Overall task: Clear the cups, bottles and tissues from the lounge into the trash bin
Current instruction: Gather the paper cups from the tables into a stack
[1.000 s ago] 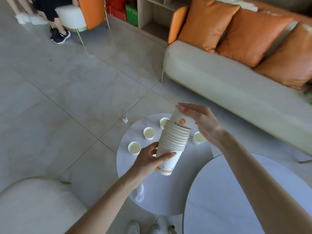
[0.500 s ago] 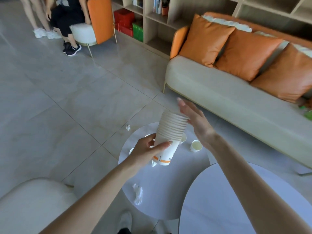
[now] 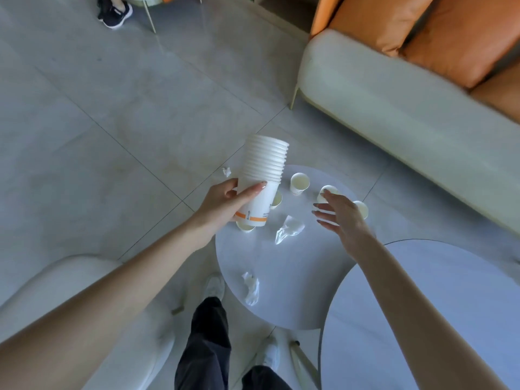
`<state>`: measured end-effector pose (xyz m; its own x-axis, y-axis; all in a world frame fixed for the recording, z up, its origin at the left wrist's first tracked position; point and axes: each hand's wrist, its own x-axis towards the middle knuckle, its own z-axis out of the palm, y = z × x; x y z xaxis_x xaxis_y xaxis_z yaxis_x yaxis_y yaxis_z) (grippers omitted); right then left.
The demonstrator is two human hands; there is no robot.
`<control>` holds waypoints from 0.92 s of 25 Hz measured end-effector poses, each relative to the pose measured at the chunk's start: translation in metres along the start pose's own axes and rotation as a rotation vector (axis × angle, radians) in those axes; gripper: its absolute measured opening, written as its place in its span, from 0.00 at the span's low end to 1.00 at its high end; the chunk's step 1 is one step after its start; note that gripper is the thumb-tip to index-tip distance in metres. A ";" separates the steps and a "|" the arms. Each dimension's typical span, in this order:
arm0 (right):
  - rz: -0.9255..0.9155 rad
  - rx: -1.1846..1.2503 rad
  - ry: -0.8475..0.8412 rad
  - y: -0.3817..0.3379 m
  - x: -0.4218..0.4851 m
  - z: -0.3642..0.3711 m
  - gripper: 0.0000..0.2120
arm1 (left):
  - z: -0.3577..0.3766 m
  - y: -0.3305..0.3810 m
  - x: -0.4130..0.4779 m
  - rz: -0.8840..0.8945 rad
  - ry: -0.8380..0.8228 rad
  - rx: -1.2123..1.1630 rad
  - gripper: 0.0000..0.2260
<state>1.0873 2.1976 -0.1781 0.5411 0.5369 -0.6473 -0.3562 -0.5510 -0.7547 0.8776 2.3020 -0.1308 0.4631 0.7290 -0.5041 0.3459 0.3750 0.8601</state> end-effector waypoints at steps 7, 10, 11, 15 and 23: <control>0.096 -0.130 0.020 0.070 0.077 0.094 0.22 | -0.056 -0.024 0.088 -0.047 -0.070 0.035 0.09; 0.044 -0.230 0.032 0.096 0.109 0.136 0.27 | -0.082 -0.044 0.125 -0.060 -0.111 0.076 0.12; 0.013 -0.286 0.042 0.106 0.121 0.148 0.29 | -0.088 -0.052 0.136 -0.061 -0.127 0.088 0.12; -0.071 -0.608 0.078 0.139 0.153 0.180 0.39 | -0.104 -0.087 0.166 -0.092 -0.151 0.085 0.10; -0.087 -0.859 0.181 0.202 0.183 0.213 0.45 | -0.113 -0.154 0.192 -0.290 -0.098 -0.011 0.11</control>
<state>0.9525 2.3203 -0.4719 0.6778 0.5298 -0.5098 0.3484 -0.8421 -0.4118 0.8211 2.4496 -0.3509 0.4231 0.5323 -0.7333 0.4666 0.5657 0.6799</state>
